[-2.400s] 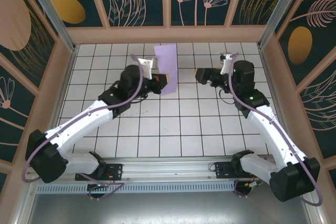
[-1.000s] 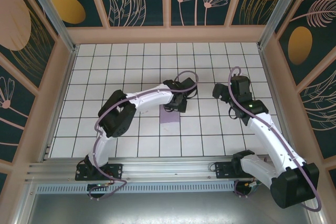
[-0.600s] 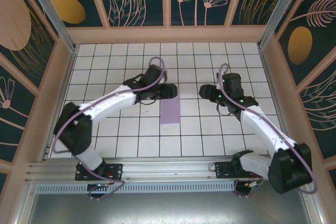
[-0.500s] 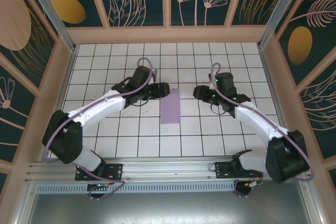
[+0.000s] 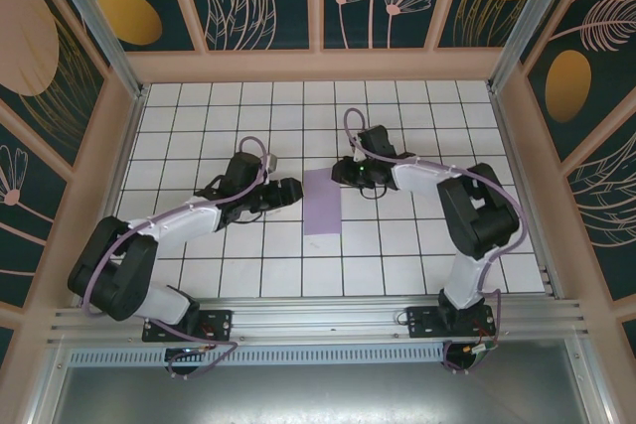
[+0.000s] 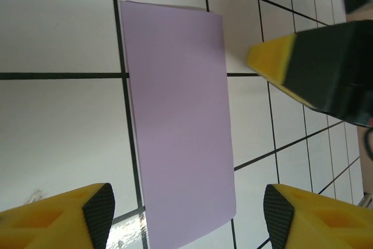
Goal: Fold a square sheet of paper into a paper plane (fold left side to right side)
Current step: Third fold the triangle at the center of the table.
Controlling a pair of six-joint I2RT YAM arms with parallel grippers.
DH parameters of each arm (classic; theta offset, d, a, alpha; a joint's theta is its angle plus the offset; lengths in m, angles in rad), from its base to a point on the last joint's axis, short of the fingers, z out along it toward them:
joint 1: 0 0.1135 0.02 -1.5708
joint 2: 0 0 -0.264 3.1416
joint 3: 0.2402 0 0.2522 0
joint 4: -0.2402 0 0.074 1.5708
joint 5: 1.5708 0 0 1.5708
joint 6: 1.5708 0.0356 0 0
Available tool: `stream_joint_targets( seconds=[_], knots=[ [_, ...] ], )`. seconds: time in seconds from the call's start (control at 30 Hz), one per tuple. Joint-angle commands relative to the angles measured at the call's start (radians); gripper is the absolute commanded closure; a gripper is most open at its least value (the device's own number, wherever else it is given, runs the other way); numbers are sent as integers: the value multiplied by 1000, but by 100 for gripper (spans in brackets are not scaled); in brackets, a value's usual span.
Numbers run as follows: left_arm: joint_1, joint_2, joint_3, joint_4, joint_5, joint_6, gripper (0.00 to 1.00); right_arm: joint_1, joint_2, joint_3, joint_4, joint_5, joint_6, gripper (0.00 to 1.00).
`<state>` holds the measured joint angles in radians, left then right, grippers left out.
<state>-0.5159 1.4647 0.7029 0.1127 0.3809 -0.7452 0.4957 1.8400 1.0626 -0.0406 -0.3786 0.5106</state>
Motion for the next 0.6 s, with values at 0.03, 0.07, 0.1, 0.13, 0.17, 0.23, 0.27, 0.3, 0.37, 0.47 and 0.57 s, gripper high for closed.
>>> stream_joint_targets(
  seconds=[0.03, 0.07, 0.1, 0.13, 0.17, 0.23, 0.27, 0.3, 0.37, 0.47, 0.57],
  knots=[
    [3, 55, -14, 76, 51, -8, 30, 7, 64, 56, 8, -28, -13, 75],
    [4, 61, -14, 77, 52, -7, 30, 7, 73, 56, 7, -24, -13, 75],
    [3, 69, -13, 77, 56, -5, 30, 8, 80, 56, 5, -18, -14, 76],
    [3, 76, -11, 77, 59, -5, 30, 8, 83, 56, 3, -16, -16, 76],
    [3, 85, -6, 71, 62, -2, 31, 7, 91, 55, -4, -8, -18, 76],
    [2, 101, -2, 69, 68, -5, 31, 8, 103, 56, -22, 8, -26, 76],
    [3, 108, 1, 73, 78, -6, 30, 7, 109, 56, -31, 17, -30, 77],
    [2, 117, 3, 78, 90, -9, 30, 7, 115, 56, -45, 26, -35, 77],
    [2, 133, 9, 81, 107, -14, 30, 8, 117, 53, -61, 40, -44, 77],
    [1, 151, 13, 93, 124, -24, 30, 9, 114, 47, -72, 60, -56, 78],
    [1, 176, 23, 100, 146, -33, 31, 9, 115, 46, -81, 67, -66, 81]
  ],
)
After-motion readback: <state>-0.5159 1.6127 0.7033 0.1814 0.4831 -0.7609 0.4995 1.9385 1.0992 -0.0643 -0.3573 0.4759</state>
